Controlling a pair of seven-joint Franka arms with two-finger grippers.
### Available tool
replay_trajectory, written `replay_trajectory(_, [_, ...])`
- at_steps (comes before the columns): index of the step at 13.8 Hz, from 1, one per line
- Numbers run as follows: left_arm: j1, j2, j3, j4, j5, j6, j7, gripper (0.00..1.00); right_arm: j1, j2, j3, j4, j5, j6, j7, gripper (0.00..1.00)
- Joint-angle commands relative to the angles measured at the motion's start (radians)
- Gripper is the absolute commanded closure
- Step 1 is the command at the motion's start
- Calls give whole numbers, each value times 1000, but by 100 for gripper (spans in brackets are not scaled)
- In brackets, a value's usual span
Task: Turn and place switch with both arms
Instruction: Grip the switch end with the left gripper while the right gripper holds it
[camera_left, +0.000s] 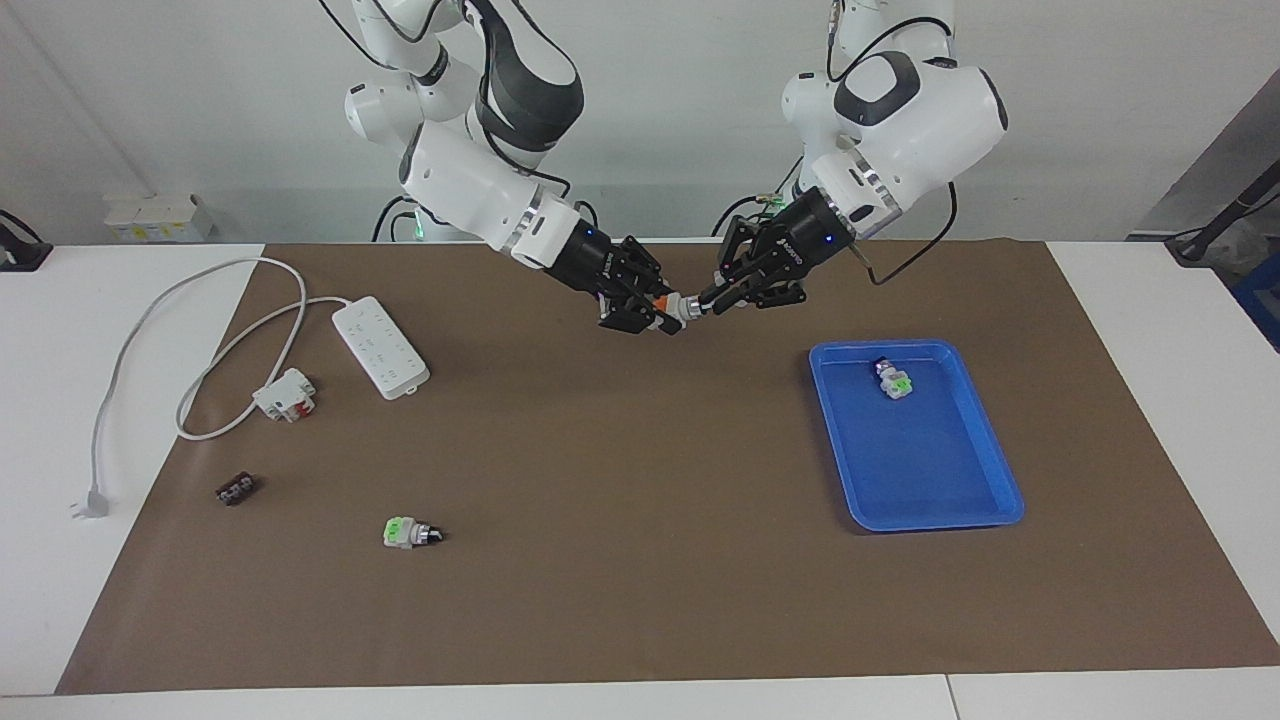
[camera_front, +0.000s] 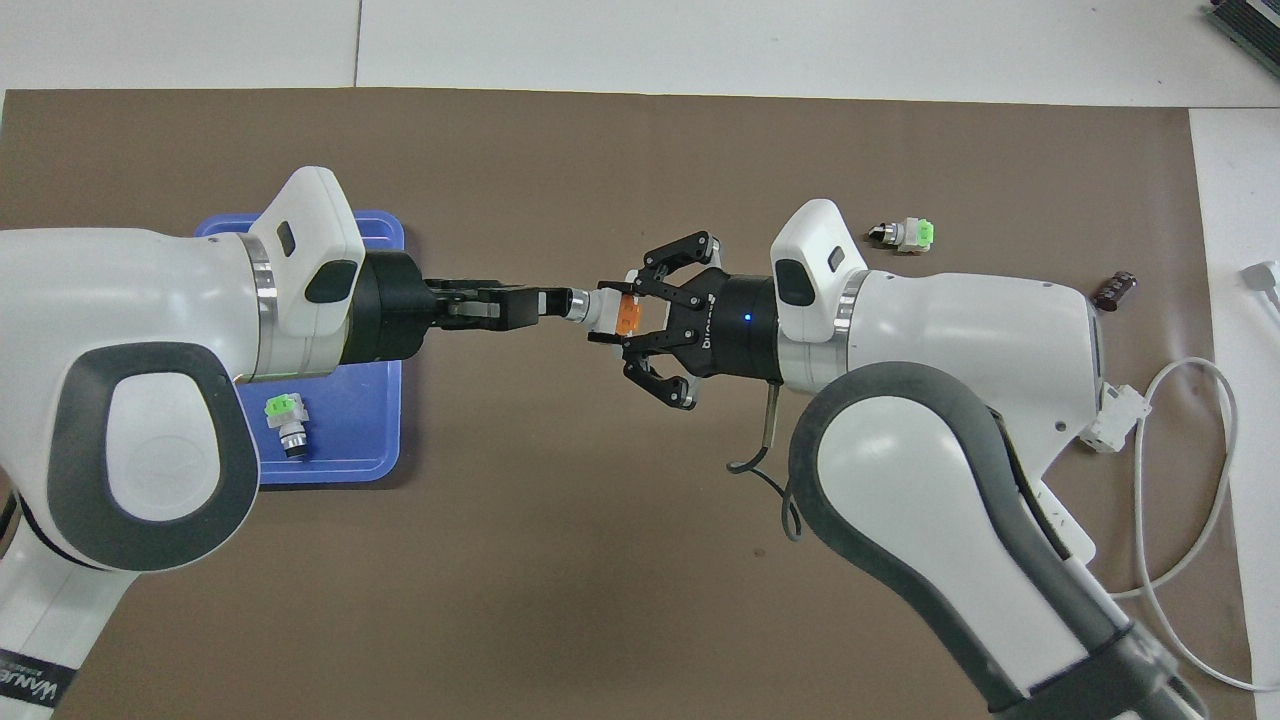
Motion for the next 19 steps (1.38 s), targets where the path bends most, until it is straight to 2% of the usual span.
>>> replay_trajectory(1, [-35, 4, 6, -2, 14, 16, -10, 99, -4, -33, 9, -23, 19, 0, -8, 100])
replay_trajectory(9, [-45, 4, 6, -2, 11, 33, -129, 100, -4, -33, 9, -25, 17, -2, -7, 100])
replay_trajectory(19, [-51, 5, 6, -1, 11, 34, -385, 100, -4, -42, 9, -39, 17, -2, -5, 100])
